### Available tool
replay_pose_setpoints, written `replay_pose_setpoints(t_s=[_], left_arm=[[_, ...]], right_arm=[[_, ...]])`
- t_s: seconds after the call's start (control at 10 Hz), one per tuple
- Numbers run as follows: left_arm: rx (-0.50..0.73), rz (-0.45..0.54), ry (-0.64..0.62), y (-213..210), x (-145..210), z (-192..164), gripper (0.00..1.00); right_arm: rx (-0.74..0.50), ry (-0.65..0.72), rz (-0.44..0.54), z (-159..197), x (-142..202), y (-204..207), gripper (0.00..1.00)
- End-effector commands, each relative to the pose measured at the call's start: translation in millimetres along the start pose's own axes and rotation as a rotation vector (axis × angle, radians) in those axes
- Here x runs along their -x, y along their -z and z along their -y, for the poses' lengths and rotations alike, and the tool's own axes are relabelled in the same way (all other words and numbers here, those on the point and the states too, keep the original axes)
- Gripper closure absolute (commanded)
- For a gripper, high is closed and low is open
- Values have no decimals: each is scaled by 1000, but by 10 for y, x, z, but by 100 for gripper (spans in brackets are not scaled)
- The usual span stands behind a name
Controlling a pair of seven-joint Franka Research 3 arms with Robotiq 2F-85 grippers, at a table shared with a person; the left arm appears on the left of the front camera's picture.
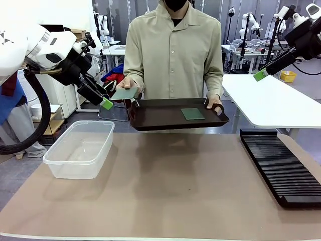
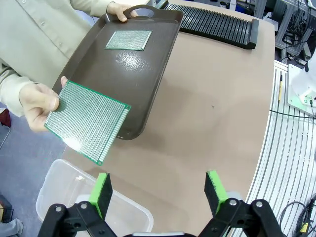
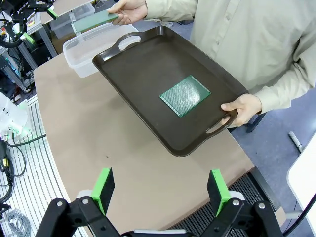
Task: Sort PCBs into racks and boxes based on the side picked up.
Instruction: Pick up the Blank PCB handed by the Human.
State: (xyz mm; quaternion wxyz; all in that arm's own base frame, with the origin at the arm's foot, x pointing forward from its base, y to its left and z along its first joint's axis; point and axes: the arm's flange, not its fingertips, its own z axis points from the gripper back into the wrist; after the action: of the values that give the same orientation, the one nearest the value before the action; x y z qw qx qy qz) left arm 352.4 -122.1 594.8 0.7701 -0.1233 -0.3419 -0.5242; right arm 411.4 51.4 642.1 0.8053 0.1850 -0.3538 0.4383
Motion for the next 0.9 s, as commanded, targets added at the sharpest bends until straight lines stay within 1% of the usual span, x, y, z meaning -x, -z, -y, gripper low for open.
replay_pose_setpoints(t_s=[0.0, 0.4, 0.5, 0.6, 0.7, 0.8], left_arm=[[14, 0, -7, -4, -4, -4, 0], [0, 0, 0, 0, 0, 0, 0], [38, 11, -123, -6, 20, -153, 0], [175, 62, -275, -62, 14, -329, 0], [278, 99, -424, -118, 41, -526, 0], [362, 84, -551, -140, 101, -693, 0]], right_arm=[[-1, 0, 7, 6, -2, 12, 0], [-1, 0, 7, 6, -2, 12, 0], [-1, 0, 7, 6, -2, 12, 0], [-1, 0, 7, 6, -2, 12, 0], [-1, 0, 7, 6, -2, 12, 0], [-1, 0, 7, 6, -2, 12, 0]])
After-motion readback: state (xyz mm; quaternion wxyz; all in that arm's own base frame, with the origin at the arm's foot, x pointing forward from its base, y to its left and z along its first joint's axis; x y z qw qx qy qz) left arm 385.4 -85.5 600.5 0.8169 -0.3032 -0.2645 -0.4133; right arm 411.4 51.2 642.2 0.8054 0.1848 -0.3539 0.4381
